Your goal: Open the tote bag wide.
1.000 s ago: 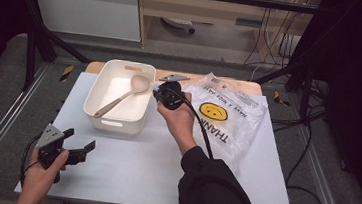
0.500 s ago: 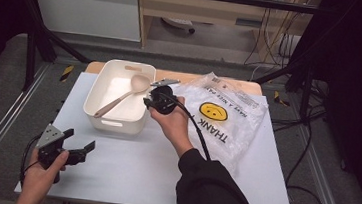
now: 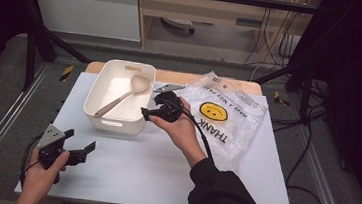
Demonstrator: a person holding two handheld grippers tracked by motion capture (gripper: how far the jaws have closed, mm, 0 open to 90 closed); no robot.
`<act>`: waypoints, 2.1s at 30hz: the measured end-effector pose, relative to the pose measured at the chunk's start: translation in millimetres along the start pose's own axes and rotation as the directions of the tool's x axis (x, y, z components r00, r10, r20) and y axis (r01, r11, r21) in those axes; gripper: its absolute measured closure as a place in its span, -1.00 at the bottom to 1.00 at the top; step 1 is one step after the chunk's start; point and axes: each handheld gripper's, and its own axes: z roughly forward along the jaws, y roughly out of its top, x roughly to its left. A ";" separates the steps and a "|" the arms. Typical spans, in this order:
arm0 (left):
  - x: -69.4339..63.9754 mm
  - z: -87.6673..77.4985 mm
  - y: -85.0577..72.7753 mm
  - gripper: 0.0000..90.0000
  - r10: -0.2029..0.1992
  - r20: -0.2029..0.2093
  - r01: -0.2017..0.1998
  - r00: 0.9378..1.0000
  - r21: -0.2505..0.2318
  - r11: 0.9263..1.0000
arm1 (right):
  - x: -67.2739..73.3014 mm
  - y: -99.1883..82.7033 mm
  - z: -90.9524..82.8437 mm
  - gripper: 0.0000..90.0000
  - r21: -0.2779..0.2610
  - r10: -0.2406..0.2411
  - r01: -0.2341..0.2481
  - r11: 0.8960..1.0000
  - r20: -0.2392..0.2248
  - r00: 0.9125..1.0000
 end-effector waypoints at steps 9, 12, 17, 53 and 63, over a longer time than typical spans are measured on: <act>-0.4 0.1 -0.3 -0.87 -0.001 0.002 0.001 1.000 -0.001 1.000 | -8.0 -5.0 -23.0 -0.76 -0.017 0.011 -0.011 1.000 -0.013 1.000; -0.5 0.5 -0.3 -0.87 -0.008 0.000 0.008 1.000 -0.007 1.000 | -12.0 -8.8 -28.6 -0.81 -0.010 0.011 -0.012 1.000 -0.009 1.000; 0.4 1.1 -0.7 -0.87 -0.012 0.002 0.012 1.000 -0.012 1.000 | -21.2 -16.4 -37.6 -0.85 -0.018 0.089 -0.090 0.996 -0.058 0.994; 2.0 -1.5 -0.5 -0.87 -0.030 -0.013 0.030 0.999 -0.030 0.999 | -97.8 -79.7 -109.4 -0.87 -0.069 0.112 -0.105 0.992 0.103 0.988; 2.5 -2.4 -0.5 -0.87 -0.028 -0.014 0.028 1.000 -0.029 0.999 | -109.4 -98.9 -98.4 -0.85 -0.044 0.124 -0.119 0.992 0.117 0.985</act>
